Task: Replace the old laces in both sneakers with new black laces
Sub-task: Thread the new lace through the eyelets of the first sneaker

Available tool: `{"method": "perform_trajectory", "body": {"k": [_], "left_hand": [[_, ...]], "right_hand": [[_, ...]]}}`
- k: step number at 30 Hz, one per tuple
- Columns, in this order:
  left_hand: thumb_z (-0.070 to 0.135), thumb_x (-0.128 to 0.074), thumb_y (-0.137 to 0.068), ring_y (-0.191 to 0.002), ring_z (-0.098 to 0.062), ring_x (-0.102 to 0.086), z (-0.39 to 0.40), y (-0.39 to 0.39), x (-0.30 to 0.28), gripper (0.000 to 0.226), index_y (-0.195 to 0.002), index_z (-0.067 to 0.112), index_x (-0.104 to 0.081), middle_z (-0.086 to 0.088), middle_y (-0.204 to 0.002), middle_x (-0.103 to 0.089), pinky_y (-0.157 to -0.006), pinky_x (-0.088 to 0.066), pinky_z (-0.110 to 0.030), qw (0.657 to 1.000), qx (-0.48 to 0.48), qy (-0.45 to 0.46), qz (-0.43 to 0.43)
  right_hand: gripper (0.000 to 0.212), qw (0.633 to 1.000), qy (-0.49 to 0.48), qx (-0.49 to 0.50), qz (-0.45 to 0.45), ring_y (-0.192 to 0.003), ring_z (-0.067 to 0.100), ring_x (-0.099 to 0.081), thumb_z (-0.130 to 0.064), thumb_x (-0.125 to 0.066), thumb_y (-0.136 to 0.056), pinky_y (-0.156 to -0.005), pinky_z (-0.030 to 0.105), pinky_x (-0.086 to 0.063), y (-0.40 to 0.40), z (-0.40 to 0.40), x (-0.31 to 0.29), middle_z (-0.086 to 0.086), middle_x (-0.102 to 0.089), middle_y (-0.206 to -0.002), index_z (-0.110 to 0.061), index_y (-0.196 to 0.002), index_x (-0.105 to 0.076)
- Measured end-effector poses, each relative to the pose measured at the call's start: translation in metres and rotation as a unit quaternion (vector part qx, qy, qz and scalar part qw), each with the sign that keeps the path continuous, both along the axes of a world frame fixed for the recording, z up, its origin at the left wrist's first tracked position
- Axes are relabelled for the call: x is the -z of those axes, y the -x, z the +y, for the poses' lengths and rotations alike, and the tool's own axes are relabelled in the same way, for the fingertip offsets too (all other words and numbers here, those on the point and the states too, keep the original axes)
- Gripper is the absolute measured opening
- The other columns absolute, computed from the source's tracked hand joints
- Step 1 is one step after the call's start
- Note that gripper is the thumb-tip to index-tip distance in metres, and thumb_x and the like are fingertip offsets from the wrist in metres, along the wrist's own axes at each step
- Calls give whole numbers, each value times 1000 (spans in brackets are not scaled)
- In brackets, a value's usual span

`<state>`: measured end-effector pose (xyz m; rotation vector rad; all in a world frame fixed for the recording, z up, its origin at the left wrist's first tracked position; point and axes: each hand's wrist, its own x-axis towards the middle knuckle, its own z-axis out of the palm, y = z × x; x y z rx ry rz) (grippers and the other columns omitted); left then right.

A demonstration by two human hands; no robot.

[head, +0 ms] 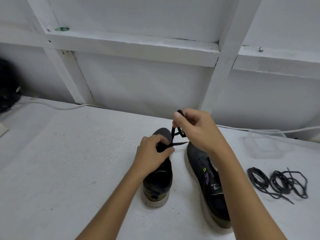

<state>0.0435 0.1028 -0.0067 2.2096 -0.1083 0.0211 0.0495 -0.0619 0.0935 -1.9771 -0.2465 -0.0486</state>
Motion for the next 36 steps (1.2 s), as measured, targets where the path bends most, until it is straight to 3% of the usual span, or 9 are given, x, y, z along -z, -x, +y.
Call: {"method": "perform_trajectory", "body": {"k": [6,10,13,16,23,25,27,31,36], "left_hand": [[20,-64,-94,-60,-2,-57,11,-15,-13,10,-102,26,-61,9,-68,-63,-59,-45,-18,977,-91,180,74],[10,-49,-91,-56,-8,-44,60,-26,6,14,-92,18,-60,2,-74,-56,-49,-29,-22,863,-314,376,126],[15,-48,-93,-59,-13,-48,102,-16,32,16,-105,14,-60,-2,-78,-60,-48,-32,-25,838,-409,337,133],[19,-54,-94,-76,-26,-58,128,6,47,21,-114,15,-58,-3,-90,-64,-63,-44,-32,864,-461,174,100],[16,-66,-89,-117,-37,-46,128,22,63,40,-127,11,-56,-14,-130,-50,-81,-42,-46,922,-337,-172,84],[15,-66,-89,-114,-36,-46,109,18,55,32,-120,11,-62,-12,-126,-52,-82,-43,-47,937,-300,-179,19],[17,-63,-92,-107,-28,-53,86,11,40,22,-114,15,-66,-5,-119,-59,-80,-46,-38,965,-224,-133,-38],[24,-62,-95,-92,-7,-56,41,-6,9,13,-106,27,-67,15,-103,-63,-77,-40,-15,996,-39,-51,-55],[22,-60,-96,-97,-9,-57,15,-27,3,15,-105,27,-69,11,-102,-66,-89,-48,-29,996,33,-78,-40]], "right_hand": [[41,999,40,-15,29,-64,19,-65,-43,-63,-96,-62,28,-44,-4,7,3,7,-70,-70,-8,-74,-65],[19,977,208,36,42,-77,3,-62,-46,-69,-91,-70,21,-44,-14,-5,32,-15,-69,-82,-27,-95,-73],[28,933,348,16,94,-118,17,-57,-30,-66,-96,-90,33,-46,-21,-13,58,-8,-63,-127,-29,-123,-67],[43,907,395,-10,144,-130,21,-52,-18,-64,-96,-98,35,-45,-22,-13,74,-2,-57,-141,-29,-138,-58],[21,891,432,1,137,-104,24,-60,-11,-51,-93,-85,36,-43,-24,-11,81,-4,-65,-105,-28,-99,-60],[10,895,420,-17,146,-101,23,-59,-22,-52,-97,-83,36,-43,-25,-12,79,-6,-63,-107,-28,-104,-55],[28,877,447,-47,170,-110,22,-59,-38,-61,-96,-88,36,-45,-26,-12,77,-5,-63,-117,-29,-122,-55],[39,849,502,-55,155,-118,22,-58,-29,-64,-95,-86,33,-46,-29,-11,81,-2,-64,-125,-28,-134,-58],[43,867,488,-19,104,-124,27,-50,-36,-65,-96,-86,35,-43,-31,-8,91,4,-55,-133,-27,-137,-54]]}}
